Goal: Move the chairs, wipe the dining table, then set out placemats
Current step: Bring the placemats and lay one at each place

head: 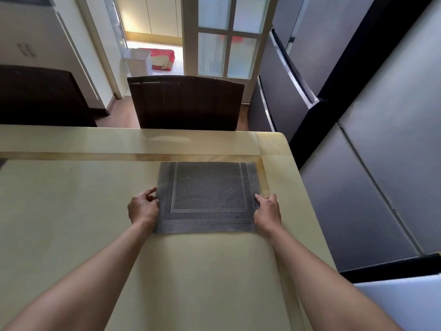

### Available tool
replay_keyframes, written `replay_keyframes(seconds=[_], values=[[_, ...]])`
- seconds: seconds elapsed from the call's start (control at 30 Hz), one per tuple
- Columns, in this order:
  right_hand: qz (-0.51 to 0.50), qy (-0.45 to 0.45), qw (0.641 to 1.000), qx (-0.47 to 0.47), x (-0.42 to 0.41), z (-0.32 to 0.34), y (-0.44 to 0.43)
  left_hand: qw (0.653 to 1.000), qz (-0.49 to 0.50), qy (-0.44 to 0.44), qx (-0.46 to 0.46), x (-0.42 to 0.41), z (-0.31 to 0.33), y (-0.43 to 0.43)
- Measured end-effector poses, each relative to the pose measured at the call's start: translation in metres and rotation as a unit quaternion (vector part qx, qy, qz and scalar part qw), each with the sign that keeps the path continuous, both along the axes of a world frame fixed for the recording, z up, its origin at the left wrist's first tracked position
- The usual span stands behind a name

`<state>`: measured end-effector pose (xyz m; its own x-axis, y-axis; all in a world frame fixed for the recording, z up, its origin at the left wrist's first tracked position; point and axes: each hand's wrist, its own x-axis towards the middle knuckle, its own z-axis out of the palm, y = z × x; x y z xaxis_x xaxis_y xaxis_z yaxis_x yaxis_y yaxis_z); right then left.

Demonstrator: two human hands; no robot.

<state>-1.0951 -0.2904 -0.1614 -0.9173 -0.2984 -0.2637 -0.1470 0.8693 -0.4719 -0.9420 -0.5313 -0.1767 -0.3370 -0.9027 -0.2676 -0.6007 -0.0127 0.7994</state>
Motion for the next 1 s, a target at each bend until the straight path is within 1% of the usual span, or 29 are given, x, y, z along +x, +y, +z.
replay_keyframes(seconds=[0.17,0.37,0.43,0.47,0.53,0.6,0.67,0.77,1.0], values=[[0.000,0.003,1.000,-0.001,-0.002,-0.001,0.000,1.000,0.019,0.001,0.010,-0.004,0.002,0.000],[0.011,0.009,1.000,0.009,-0.002,-0.001,0.000,1.000,0.009,-0.008,-0.001,-0.004,0.001,0.000],[0.012,0.014,1.000,0.015,-0.001,0.000,0.001,1.000,-0.004,-0.026,-0.012,-0.005,0.003,0.001],[0.013,0.022,0.999,0.023,0.001,0.000,0.001,0.998,-0.021,-0.053,-0.036,-0.005,0.004,0.003],[0.014,0.054,0.998,0.039,0.006,0.000,0.002,0.984,-0.077,-0.111,-0.118,-0.003,0.007,0.012],[0.025,0.101,0.993,0.061,0.015,0.001,0.004,0.969,-0.140,-0.097,-0.179,0.001,0.009,0.029],[0.061,0.140,0.984,0.088,0.024,0.000,0.006,0.955,-0.198,-0.073,-0.207,0.007,0.006,0.044],[0.099,0.141,0.980,0.103,0.033,-0.004,0.008,0.943,-0.242,-0.086,-0.209,0.012,-0.001,0.053],[0.107,0.097,0.985,0.094,0.034,-0.002,0.012,0.937,-0.287,-0.139,-0.145,0.010,0.009,0.050]])
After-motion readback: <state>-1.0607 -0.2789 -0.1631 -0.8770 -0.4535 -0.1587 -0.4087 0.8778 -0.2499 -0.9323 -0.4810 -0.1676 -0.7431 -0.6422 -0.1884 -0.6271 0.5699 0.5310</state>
